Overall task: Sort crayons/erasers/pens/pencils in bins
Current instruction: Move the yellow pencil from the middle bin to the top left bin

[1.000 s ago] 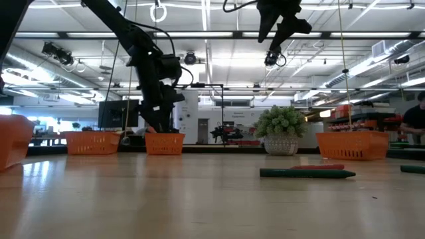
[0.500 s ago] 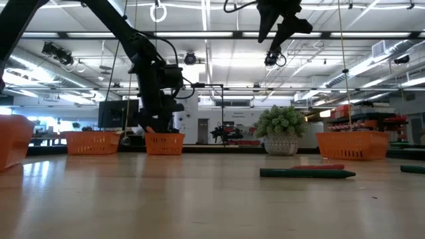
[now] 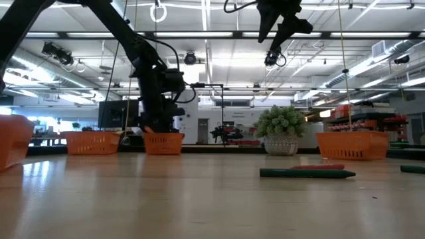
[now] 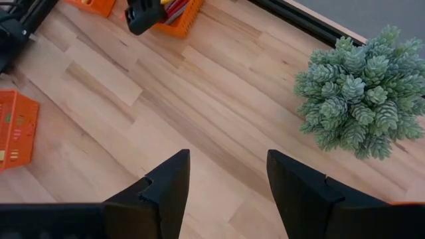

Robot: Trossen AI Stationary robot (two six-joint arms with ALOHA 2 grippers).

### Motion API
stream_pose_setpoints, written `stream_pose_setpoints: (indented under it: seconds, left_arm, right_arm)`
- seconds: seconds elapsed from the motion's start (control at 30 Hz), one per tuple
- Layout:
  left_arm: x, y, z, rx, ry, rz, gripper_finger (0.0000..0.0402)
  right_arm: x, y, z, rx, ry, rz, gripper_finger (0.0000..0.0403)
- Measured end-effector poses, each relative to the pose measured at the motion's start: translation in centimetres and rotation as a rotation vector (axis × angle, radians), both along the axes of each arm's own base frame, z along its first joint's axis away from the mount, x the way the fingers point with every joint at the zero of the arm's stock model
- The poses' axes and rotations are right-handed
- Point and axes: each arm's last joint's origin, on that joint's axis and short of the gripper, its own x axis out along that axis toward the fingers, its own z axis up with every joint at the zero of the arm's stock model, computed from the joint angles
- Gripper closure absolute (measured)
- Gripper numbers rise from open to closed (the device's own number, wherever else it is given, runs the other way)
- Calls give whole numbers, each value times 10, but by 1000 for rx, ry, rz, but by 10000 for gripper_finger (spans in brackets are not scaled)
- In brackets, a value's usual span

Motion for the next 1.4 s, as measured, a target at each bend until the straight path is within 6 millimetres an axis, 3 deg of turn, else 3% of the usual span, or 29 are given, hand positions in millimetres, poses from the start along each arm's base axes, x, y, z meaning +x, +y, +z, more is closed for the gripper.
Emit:
stream_pose_setpoints:
  seconds: [0.7, 0.93, 1.4]
  left_arm:
    - [2, -1, -5, -19, 10, -4, 277]
    - [1, -2, 4, 3, -16, -1, 293]
    - [0, -3, 4, -8, -4, -1, 372]
  right_arm:
    - [0, 0, 0, 4, -2, -7, 197]
    - [0, 0, 0, 4, -2, -6, 197]
    - [0, 0, 0, -9, 5, 17, 197]
